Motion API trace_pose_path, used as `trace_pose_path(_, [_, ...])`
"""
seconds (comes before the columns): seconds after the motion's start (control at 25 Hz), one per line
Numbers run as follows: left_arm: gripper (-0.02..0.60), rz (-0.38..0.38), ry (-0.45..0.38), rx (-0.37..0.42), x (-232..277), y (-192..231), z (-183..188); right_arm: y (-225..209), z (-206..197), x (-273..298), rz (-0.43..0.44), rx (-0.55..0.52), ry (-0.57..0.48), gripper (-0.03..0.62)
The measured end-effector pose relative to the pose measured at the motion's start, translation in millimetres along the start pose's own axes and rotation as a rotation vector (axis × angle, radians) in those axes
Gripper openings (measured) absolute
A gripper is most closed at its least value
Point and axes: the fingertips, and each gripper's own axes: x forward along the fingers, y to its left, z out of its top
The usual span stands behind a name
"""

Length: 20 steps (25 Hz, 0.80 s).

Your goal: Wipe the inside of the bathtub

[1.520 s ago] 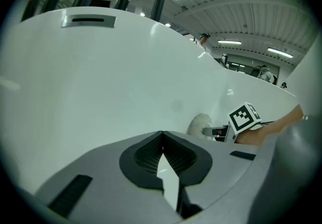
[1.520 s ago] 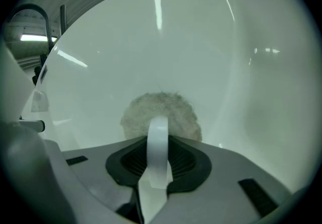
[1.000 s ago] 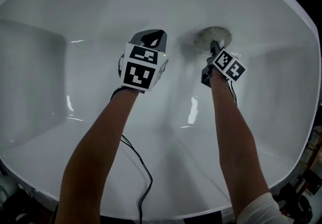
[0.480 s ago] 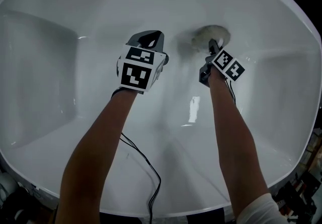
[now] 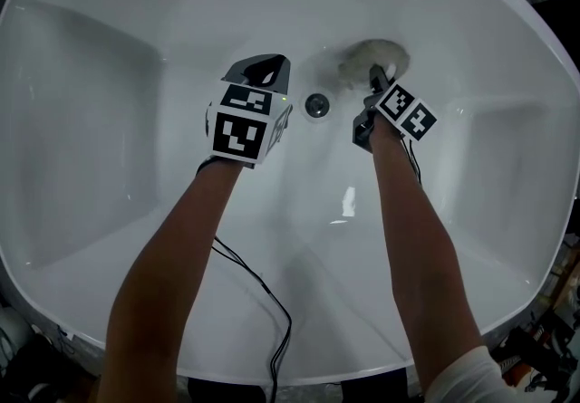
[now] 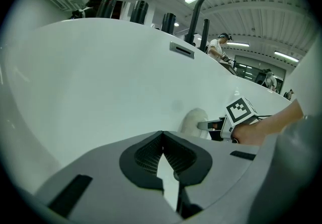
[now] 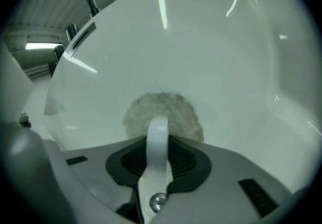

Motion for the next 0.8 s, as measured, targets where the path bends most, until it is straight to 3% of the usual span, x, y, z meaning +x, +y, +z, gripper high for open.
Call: trace_pose_path(0.8, [0.012, 0.039, -0.005, -0.005, -67.2, 107.2, -13.5, 132.0, -49.0, 19.5, 0.060, -0.009, 0.026, 0.098])
